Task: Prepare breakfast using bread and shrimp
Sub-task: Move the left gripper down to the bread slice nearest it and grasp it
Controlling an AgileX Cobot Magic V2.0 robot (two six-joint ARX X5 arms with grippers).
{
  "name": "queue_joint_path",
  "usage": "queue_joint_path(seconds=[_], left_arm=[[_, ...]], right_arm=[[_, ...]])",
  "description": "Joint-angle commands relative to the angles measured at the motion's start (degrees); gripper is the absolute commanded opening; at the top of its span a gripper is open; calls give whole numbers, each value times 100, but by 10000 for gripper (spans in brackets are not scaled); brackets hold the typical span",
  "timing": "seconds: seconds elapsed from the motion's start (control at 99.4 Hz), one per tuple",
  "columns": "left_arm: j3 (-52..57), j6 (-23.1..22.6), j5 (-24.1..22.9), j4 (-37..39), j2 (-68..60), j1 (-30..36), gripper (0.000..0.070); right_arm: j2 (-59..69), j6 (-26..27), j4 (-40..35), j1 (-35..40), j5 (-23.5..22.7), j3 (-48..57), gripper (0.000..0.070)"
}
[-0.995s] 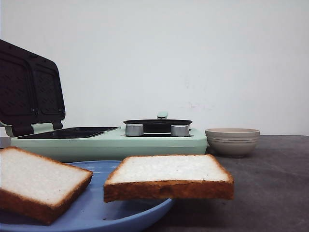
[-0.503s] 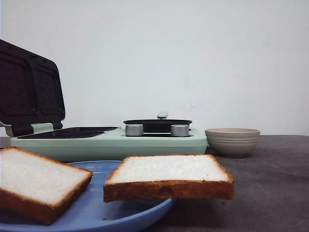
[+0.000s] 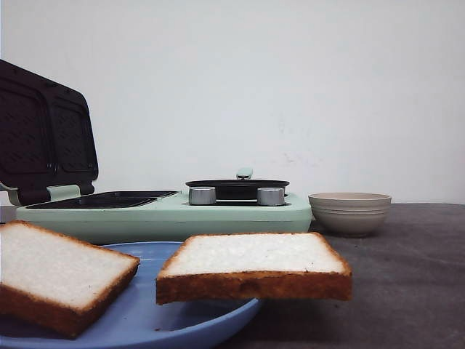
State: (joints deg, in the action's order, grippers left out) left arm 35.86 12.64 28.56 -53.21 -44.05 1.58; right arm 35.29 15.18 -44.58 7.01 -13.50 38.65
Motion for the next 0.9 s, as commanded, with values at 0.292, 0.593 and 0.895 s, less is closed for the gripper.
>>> queue_joint_path(seconds=[0.292, 0.593, 0.895], left_arm=[[-153, 262, 345, 431, -750, 356, 315], [-153, 153, 352, 603, -1626, 772, 314], [-153, 177, 595, 1121, -2149, 1123, 312]], right_arm=[[17, -103, 35, -2, -308, 90, 3], [17, -98, 15, -2, -321, 90, 3], [17, -101, -9, -2, -321, 90, 3]])
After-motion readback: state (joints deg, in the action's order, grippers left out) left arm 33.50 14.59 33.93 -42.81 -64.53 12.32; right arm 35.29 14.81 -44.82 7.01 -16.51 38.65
